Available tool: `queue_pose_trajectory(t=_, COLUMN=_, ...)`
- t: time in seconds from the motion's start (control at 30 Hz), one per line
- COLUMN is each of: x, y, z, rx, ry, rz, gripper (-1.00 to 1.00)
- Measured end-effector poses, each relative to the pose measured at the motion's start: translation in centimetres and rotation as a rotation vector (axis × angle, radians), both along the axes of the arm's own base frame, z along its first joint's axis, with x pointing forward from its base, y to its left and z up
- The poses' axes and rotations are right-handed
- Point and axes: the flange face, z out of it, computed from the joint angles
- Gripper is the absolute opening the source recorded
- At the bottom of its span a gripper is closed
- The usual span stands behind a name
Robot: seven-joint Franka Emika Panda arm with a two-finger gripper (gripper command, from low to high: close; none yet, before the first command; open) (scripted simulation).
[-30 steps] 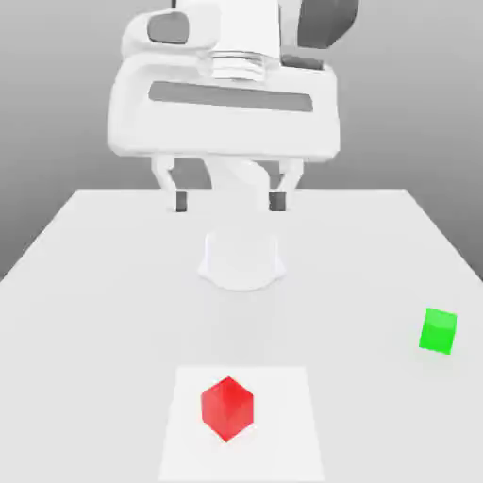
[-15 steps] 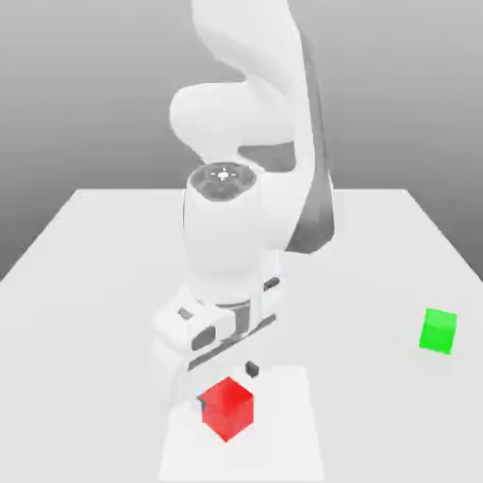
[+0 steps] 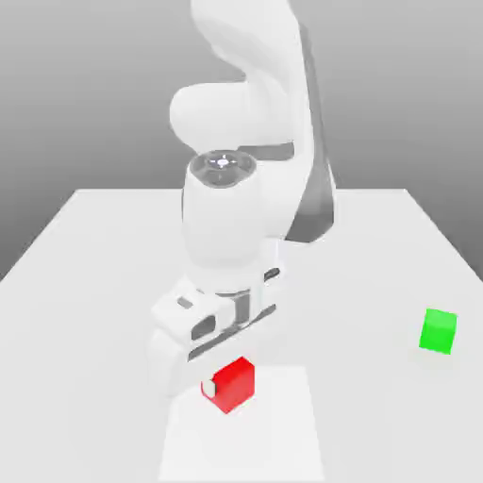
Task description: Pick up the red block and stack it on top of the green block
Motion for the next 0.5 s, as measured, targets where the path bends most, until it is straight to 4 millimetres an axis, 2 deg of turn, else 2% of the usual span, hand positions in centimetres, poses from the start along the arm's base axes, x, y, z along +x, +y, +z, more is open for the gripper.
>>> queue_pose_trajectory(t=0.1, x=-1.0, y=6.2, z=0.7, rx=0.003, ry=0.000, rz=0.174, gripper=-1.00)
queue_pose_trajectory(t=0.23, x=-3.6, y=13.9, z=1.5, rx=0.006, ry=0.000, rz=0.402, gripper=-1.00)
queue_pose_trajectory(t=0.37, x=-7.8, y=20.9, z=2.2, rx=0.006, ry=0.001, rz=0.632, gripper=-1.00)
queue_pose_trajectory(t=0.5, x=-13.1, y=26.8, z=2.9, rx=0.003, ry=0.000, rz=0.858, gripper=-1.00)
